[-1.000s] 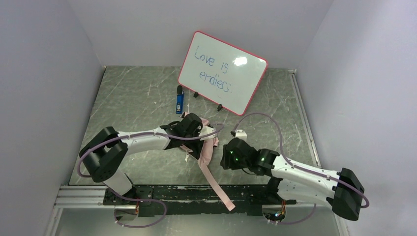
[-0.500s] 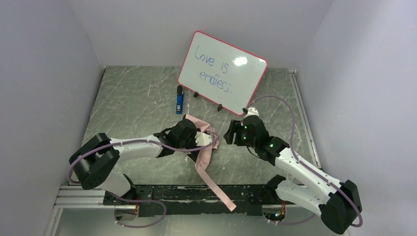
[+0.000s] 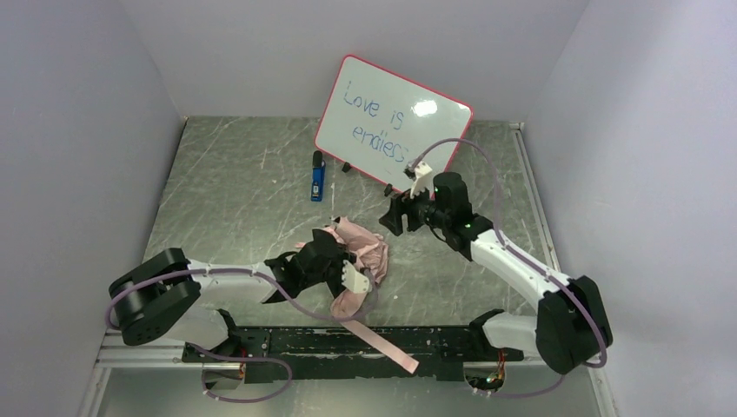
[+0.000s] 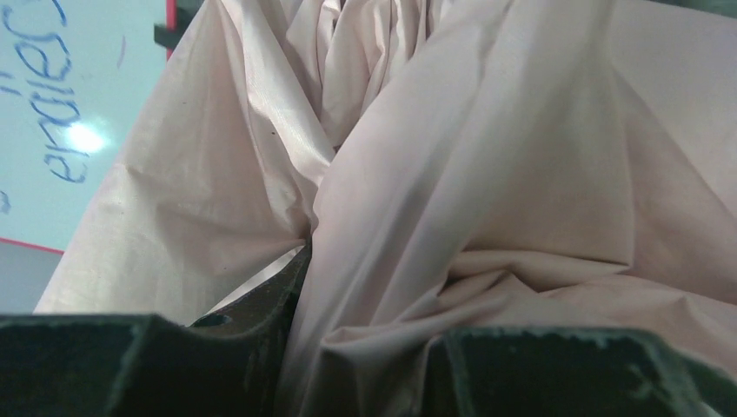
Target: Put away the umbrella
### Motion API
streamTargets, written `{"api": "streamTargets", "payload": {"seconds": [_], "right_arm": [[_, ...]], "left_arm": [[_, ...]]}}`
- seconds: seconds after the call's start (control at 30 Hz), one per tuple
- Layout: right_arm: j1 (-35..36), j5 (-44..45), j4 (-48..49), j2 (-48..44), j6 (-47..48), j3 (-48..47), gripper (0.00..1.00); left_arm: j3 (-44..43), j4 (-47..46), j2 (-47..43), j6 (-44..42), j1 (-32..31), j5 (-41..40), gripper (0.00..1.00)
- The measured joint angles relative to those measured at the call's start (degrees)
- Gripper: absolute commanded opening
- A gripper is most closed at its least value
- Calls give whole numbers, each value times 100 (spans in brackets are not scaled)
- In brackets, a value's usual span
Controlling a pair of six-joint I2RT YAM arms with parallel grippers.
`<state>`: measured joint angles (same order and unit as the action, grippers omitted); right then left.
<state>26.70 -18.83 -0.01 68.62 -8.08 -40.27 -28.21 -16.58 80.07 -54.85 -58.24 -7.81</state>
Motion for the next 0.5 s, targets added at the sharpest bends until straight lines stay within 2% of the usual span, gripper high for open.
{"api": "streamTargets", "payload": {"seconds": [0.1, 0.23, 0.37, 0.5], "right_arm": [[-50, -861, 48, 411, 791, -286, 76], [-50, -1742, -354, 938, 1860, -903, 80], [-50, -2192, -905, 1300, 2669, -1340, 88], [-50, -2400, -1565, 1700, 3281, -1655, 90]], "left_arm": [[249, -302, -68, -295, -168, -9, 5], [374, -551, -22, -522, -348, -155, 5], [374, -723, 131, -586, -435, -317, 5], [358, -890, 308, -592, -494, -468, 5]]}}
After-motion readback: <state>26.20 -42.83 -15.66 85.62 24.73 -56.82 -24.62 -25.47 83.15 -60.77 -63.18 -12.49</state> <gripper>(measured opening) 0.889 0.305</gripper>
